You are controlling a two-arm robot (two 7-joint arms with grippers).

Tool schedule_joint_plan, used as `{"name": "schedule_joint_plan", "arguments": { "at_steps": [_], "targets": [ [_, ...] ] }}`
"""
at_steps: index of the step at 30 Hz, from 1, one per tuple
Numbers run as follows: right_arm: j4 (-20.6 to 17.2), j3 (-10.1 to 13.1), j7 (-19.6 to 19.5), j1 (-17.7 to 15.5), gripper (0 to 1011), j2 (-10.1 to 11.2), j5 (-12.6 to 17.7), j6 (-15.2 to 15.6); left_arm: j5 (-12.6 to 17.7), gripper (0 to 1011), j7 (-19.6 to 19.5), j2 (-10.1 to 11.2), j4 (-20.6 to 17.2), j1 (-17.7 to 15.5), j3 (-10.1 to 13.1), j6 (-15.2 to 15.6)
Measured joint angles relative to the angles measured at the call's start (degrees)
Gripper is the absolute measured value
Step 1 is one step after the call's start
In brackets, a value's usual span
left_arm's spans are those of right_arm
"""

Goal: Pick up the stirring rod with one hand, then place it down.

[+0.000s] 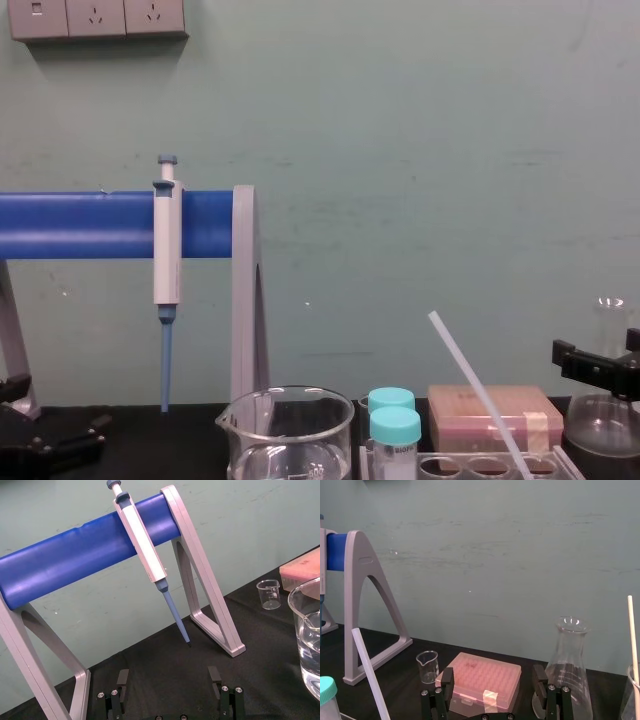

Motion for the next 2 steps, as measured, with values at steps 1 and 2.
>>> {"name": "schedule_joint_plan", "arguments": {
  "at_steps": [1, 2],
  "targets": [
    [0.0, 0.0, -0.01, -0.01, 1003, 0.0, 0.0, 0.01, 0.0, 1000, 0.0, 0.0, 0.0, 0.0, 0.0, 0.0],
    [-0.01, 0.0, -0.01, -0.01, 1003, 0.0, 0.01, 0.02, 0.0, 1000, 0.0, 0.0, 0.0, 0.0, 0.0, 0.0]
  ]
}}
